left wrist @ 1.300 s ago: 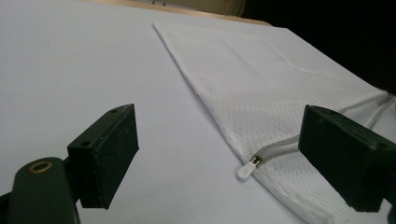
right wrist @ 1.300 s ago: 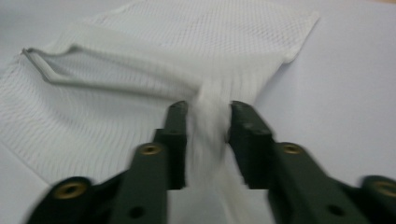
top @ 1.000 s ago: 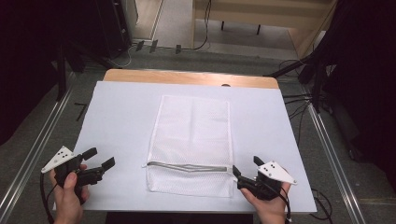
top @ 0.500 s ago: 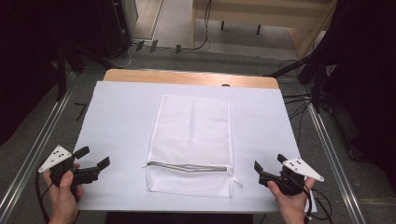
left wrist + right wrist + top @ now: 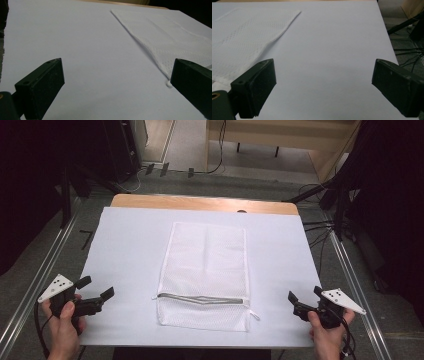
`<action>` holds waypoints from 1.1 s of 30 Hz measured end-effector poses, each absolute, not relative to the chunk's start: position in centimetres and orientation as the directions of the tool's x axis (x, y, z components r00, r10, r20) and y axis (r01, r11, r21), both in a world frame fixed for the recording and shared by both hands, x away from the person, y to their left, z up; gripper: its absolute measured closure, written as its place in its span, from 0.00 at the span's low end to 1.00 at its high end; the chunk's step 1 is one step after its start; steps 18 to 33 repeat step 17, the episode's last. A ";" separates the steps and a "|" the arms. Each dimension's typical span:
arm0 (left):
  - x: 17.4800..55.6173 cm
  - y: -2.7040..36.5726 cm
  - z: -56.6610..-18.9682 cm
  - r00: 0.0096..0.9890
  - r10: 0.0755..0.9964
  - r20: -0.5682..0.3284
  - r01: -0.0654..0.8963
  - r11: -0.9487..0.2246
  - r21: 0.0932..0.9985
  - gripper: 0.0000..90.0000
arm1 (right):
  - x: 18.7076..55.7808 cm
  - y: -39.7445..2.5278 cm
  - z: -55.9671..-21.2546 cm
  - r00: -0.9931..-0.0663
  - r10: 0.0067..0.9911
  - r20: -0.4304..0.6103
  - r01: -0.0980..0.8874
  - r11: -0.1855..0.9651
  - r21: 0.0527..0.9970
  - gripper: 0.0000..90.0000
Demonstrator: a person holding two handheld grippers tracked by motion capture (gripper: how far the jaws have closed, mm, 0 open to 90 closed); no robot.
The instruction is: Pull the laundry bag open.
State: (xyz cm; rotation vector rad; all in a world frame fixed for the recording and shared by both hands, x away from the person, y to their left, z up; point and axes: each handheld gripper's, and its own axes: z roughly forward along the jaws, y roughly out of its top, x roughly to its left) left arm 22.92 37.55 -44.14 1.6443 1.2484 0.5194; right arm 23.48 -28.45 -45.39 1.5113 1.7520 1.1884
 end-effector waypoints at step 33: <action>23.3 38.0 -44.6 0.380 0.902 -0.206 0.494 -0.009 0.870 0.00 | 23.8 -29.7 -46.2 -0.223 0.960 0.169 0.509 -0.033 0.860 0.02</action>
